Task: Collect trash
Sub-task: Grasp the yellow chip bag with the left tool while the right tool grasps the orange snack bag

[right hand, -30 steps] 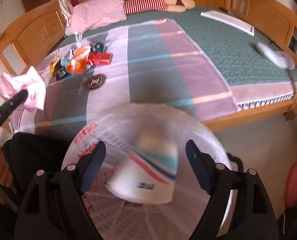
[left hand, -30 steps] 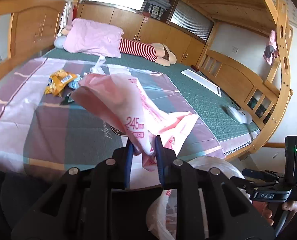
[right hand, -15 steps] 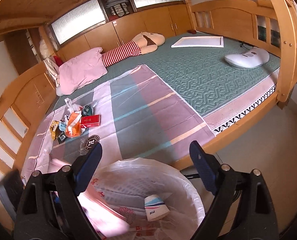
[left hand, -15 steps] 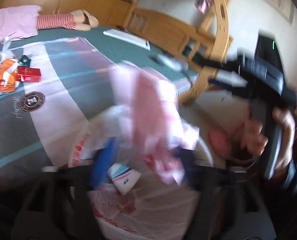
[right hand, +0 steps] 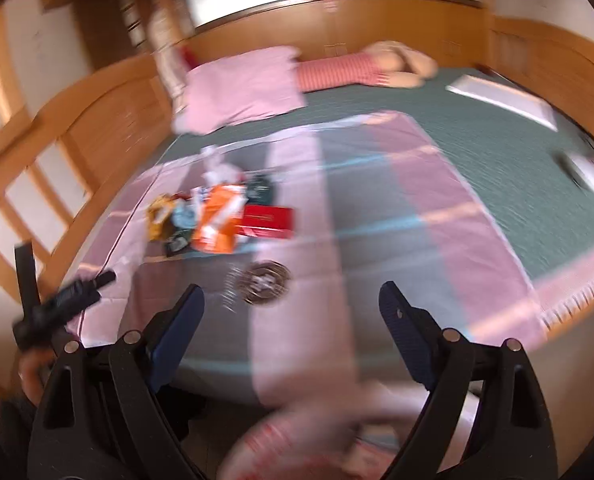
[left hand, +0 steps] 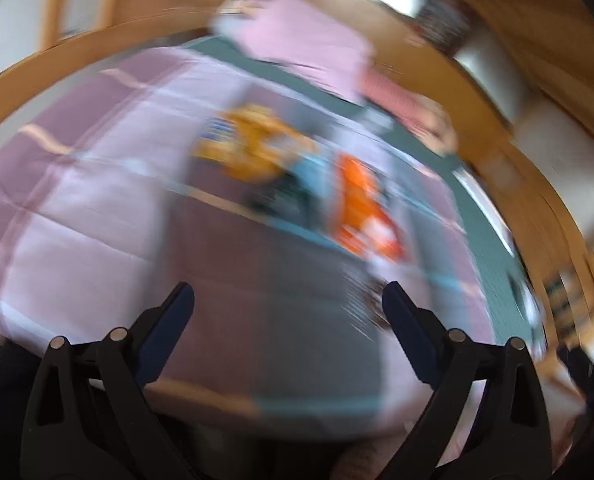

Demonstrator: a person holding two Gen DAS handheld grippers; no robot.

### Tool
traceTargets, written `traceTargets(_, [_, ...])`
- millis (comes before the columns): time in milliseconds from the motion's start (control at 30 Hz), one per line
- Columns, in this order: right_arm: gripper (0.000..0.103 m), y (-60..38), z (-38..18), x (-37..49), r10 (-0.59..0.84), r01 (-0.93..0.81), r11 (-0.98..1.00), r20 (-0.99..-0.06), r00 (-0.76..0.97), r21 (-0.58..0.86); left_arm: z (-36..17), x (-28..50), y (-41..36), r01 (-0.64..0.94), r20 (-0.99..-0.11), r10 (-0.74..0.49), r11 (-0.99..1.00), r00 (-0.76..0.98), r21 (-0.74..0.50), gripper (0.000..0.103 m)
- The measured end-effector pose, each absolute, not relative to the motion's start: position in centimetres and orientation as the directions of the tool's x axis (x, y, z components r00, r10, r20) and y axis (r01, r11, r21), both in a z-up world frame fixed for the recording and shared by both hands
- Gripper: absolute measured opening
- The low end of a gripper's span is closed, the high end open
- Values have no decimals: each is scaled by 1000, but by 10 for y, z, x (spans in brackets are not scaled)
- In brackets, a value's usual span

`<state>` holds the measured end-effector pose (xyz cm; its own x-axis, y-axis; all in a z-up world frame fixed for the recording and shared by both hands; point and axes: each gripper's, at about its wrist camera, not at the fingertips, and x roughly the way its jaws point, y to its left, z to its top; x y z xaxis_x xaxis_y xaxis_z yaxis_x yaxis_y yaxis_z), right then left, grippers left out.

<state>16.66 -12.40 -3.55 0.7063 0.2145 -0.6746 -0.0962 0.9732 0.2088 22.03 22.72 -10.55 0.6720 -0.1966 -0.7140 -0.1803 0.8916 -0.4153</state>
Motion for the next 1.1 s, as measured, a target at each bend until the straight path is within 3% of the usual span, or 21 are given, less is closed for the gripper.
traceTargets(233, [87,41,-56,275,237,-335,942,-707,666,0,-125,236,331,-360,-687,17,860,727,-361,99])
traceTargets(267, [87,64,-60,286,230,-366,930,-708,667,-43,-136,233,342,-431,-726,69,841,684,-327,99])
traceTargets(300, [87,97,-68,304,222,-407,908,-712,666,-97,-145,233,353,-511,-780,77,794,622,-329,98])
traceTargets(367, [87,134,-80,325,177,-419,890,-710,682,-181,-154,234,369,-524,-763,13,733,647,-432,98])
traceTargets(533, [84,216,-130,377,76,-481,805,-745,663,-346,-155,238,388,-567,-790,16,705,613,-426,99])
traceTargets(567, [74,222,-139,383,56,-486,796,-754,654,-362,-156,237,393,-579,-789,15,689,614,-437,99])
traceTargets(600, [52,230,-151,391,20,-493,780,-771,636,-386,-158,236,396,-590,-789,16,673,614,-446,99])
traceTargets(667, [23,235,-162,395,-21,-483,773,-778,628,-411,-161,232,404,-610,-793,10,645,609,-460,99])
traceTargets(700, [17,234,-162,395,-5,-480,788,-782,623,-387,-164,231,406,-618,-796,5,634,605,-465,99])
traceTargets(800, [14,225,-149,381,139,-474,863,-819,556,-175,-163,218,407,-639,-795,10,602,607,-480,99])
traceTargets(867, [1,217,-142,364,270,-471,882,-835,480,14,-163,212,409,-644,-785,13,580,619,-498,99])
traceTargets(967, [1,204,-152,334,425,-412,869,-839,341,273,-166,212,403,-629,-779,-15,581,626,-517,99])
traceTargets(1100, [6,202,-176,308,575,-409,767,-812,96,495,-169,219,384,-572,-772,-83,623,630,-534,99])
